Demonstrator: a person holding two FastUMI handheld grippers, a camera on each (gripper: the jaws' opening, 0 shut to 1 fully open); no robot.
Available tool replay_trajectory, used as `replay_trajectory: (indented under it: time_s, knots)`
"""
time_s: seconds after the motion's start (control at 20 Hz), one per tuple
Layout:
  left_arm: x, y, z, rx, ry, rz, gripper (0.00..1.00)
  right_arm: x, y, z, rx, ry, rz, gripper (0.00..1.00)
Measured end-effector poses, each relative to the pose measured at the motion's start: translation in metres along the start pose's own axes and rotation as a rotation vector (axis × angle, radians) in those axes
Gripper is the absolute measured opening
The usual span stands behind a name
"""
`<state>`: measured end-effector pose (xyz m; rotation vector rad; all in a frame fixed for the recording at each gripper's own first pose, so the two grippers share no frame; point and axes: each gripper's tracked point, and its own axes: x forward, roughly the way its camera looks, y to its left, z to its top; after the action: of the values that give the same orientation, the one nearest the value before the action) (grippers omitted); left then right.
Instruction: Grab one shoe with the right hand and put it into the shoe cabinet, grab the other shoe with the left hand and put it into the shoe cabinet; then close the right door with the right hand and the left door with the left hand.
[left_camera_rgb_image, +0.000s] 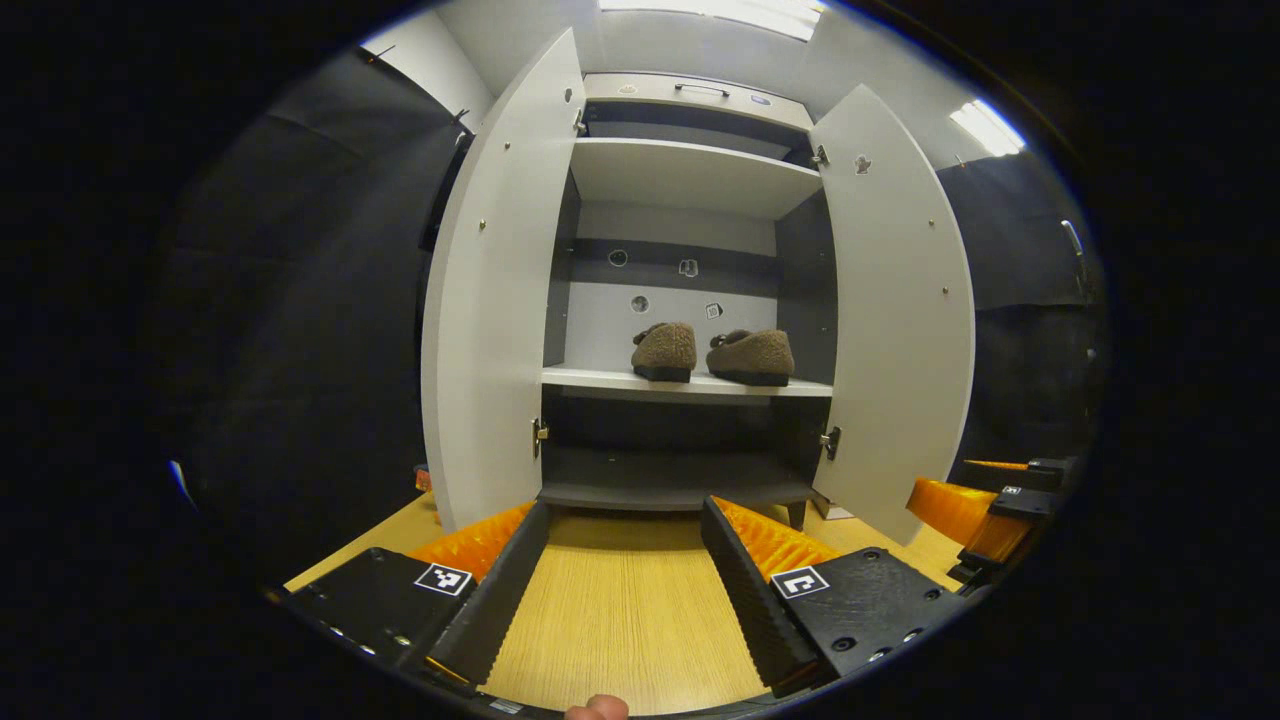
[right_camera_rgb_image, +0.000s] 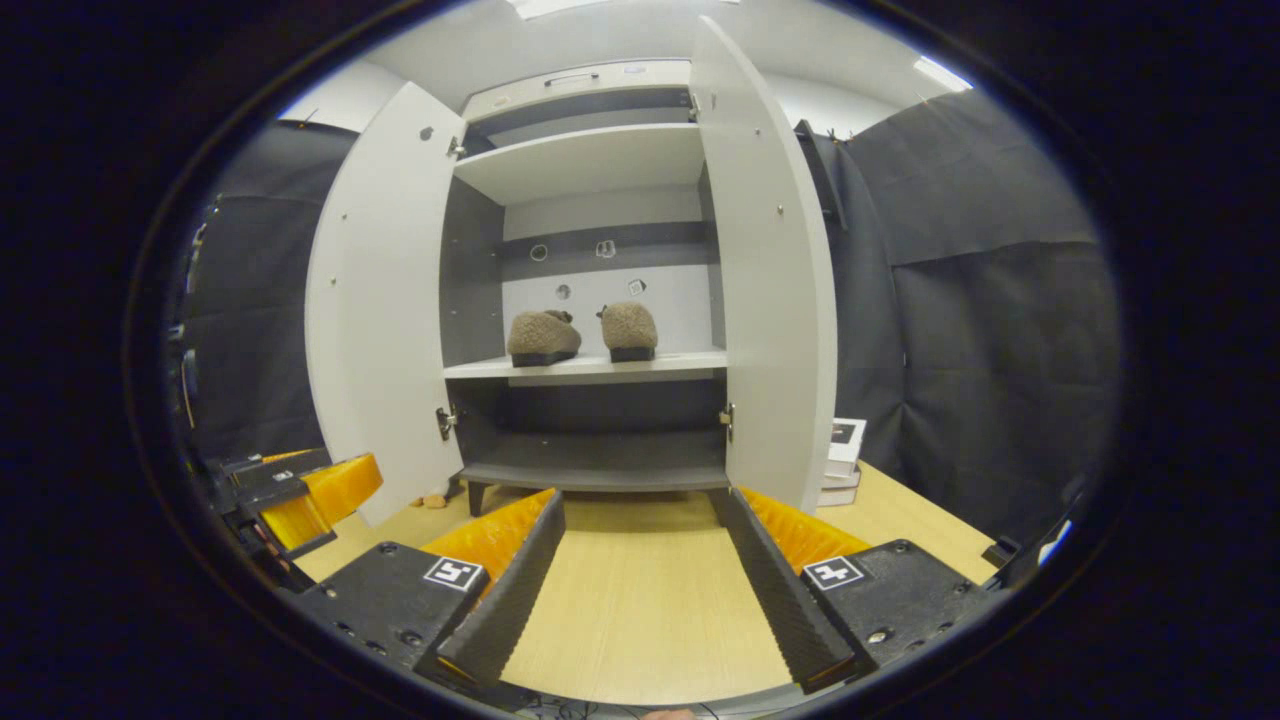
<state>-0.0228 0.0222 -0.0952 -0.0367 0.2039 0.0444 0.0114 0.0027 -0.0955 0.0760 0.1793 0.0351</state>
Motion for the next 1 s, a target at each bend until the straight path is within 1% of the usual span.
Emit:
replay_trajectory:
  time_s: [0.15, 0.3, 0.4, 0.55, 0.7, 0.75, 0.8, 0.9, 0.95, 1.0]
  knots:
    - [-0.002, 0.003, -0.005, 0.004, 0.009, 0.008, 0.93, -0.009, -0.014, 0.021, 0.02, -0.015, -0.015, 1.0]
    - [0.002, 0.009, -0.008, -0.012, 0.023, 0.02, 0.93, -0.016, -0.049, 0.055, 0.04, -0.044, -0.051, 0.99]
    - [0.002, 0.01, -0.01, -0.011, 0.028, 0.024, 0.93, -0.02, -0.082, 0.086, 0.044, -0.082, -0.097, 1.0]
    - [0.003, 0.009, -0.008, -0.003, 0.027, 0.018, 0.93, -0.022, -0.132, 0.126, 0.043, -0.133, -0.19, 1.0]
    - [0.004, 0.007, -0.006, 0.008, 0.022, 0.011, 0.93, -0.02, -0.168, 0.155, 0.058, -0.164, -0.249, 1.0]
    - [0.005, 0.005, -0.006, 0.01, 0.022, 0.007, 0.93, -0.017, -0.175, 0.167, 0.065, -0.174, -0.252, 1.0]
    - [0.005, 0.003, -0.005, 0.013, 0.022, 0.005, 0.93, -0.014, -0.181, 0.177, 0.067, -0.184, -0.254, 0.97]
    - [0.005, 0.002, -0.004, 0.028, 0.017, 0.003, 0.93, -0.005, -0.19, 0.199, 0.049, -0.204, -0.254, 0.97]
    - [0.005, 0.001, -0.004, 0.033, 0.02, 0.0, 0.93, -0.001, -0.194, 0.211, 0.036, -0.219, -0.257, 1.0]
    - [0.005, 0.0, -0.004, 0.03, 0.025, -0.004, 0.93, 0.004, -0.198, 0.221, 0.021, -0.227, -0.258, 1.0]
